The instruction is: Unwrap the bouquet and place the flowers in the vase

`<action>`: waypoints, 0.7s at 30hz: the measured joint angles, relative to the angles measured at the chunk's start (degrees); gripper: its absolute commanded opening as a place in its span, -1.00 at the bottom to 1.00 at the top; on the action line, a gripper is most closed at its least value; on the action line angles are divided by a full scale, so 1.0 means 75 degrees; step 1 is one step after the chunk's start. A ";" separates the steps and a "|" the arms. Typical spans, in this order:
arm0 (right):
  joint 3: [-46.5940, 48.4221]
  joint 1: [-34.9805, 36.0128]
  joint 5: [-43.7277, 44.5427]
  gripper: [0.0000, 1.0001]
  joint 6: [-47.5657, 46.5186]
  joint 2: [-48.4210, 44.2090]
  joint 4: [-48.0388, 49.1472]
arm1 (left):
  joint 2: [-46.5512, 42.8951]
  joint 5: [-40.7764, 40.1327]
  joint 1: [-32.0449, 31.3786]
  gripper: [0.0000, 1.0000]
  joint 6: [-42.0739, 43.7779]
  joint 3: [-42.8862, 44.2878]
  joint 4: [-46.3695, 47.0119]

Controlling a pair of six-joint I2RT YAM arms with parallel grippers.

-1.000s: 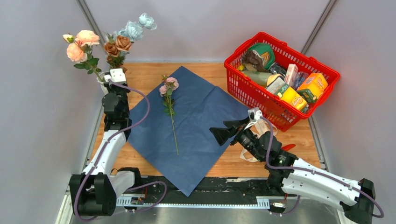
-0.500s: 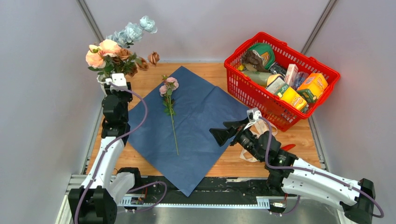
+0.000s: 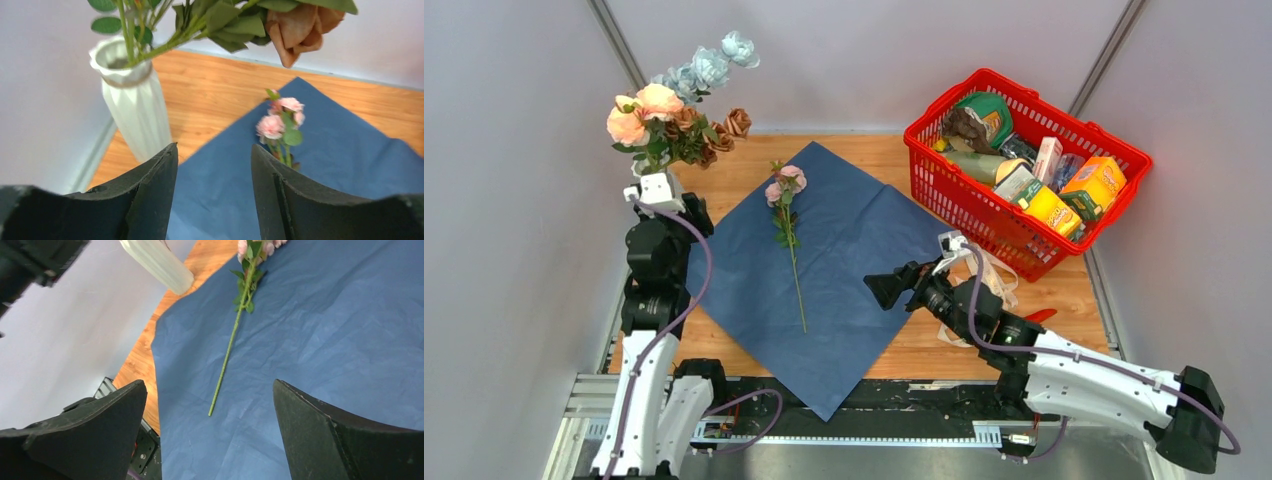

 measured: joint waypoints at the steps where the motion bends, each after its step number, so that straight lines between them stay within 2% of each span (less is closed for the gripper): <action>1: 0.0026 -0.0003 0.0067 1.00 0.0146 0.0210 0.0000 | -0.0187 0.0082 0.0000 0.26 -0.0201 0.0003 -0.0213; 3: 0.0122 -0.0003 0.0143 1.00 0.0364 0.0586 -0.0012 | -0.0577 0.0274 0.0000 0.26 -0.0650 0.0000 -0.0667; 9: 0.0877 0.0000 0.0108 0.83 0.1067 0.2579 -0.0020 | -0.1236 0.1233 0.0000 0.22 -0.1647 -0.0017 -0.1699; 16: 0.2366 0.0254 -0.0012 0.44 0.1262 0.5222 -0.0015 | -0.1545 0.2652 0.0000 0.25 -0.2579 -0.0979 -0.2582; 21: 0.3587 0.0469 0.0000 0.19 0.1236 0.6918 -0.0012 | -0.1568 0.2865 0.0000 0.26 -0.2629 -0.0991 -0.3051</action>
